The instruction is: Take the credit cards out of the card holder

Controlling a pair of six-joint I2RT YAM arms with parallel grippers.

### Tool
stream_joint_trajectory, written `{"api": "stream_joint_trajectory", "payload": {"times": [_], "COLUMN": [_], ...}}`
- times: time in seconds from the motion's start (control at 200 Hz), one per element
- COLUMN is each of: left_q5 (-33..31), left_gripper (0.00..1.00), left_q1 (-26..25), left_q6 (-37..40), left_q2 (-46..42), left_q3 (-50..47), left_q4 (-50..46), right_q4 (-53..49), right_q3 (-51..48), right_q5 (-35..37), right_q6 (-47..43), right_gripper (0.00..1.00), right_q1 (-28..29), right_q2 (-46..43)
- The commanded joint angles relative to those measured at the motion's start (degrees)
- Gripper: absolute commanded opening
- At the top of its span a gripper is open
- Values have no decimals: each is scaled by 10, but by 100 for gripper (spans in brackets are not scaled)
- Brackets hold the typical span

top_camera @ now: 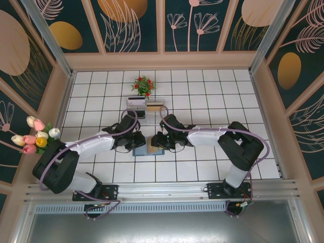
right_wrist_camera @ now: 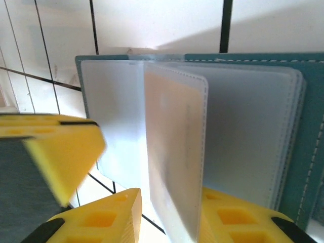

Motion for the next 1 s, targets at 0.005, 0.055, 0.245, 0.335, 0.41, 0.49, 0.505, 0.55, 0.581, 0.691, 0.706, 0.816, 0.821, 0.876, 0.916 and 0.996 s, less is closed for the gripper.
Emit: {"api": "stream_joint_trajectory", "payload": {"times": [0.005,0.055,0.245,0.335,0.41,0.49,0.505,0.55,0.581,0.691,0.706,0.816,0.821,0.876,0.916,0.996], "left_q5": [-30,-31,-18,-11,-2,13,16,24,26,22,21,-5,-6,-28,-39,-61], "left_gripper": [20,23,31,35,36,37,36,37,37,37,37,36,36,36,35,35], "left_q1": [24,36,76,82,84,85,84,84,84,84,84,84,85,84,84,84], "left_q6": [15,18,15,10,7,3,1,-1,-2,1,2,13,13,17,20,20], "left_q2": [-29,-36,-69,-77,-79,-81,-82,-85,-86,-86,-85,-81,-81,-82,-85,-91], "left_q3": [10,4,-20,-28,-33,-40,-41,-45,-47,-49,-50,-50,-50,-49,-50,-51], "left_q4": [-55,-59,-55,-47,-39,-26,-23,-15,-12,-12,-13,-29,-31,-46,-55,-70], "right_q4": [36,42,62,71,72,68,68,72,79,106,110,126,127,130,128,123], "right_q3": [-4,-3,3,8,11,13,13,14,15,22,23,38,39,46,51,59], "right_q5": [-19,-22,-30,-33,-32,-26,-26,-29,-33,-52,-56,-75,-76,-80,-79,-76], "right_q6": [-8,-6,-2,1,6,7,7,7,8,10,10,15,16,17,17,22], "right_gripper": [33,33,33,33,33,33,33,33,33,33,33,34,33,34,34,34], "right_q1": [-3,-3,-3,-3,-3,-3,-3,-2,-2,1,1,7,7,12,16,19], "right_q2": [-23,-23,-21,-18,-11,-5,-4,-2,0,6,8,27,28,37,46,59]}}
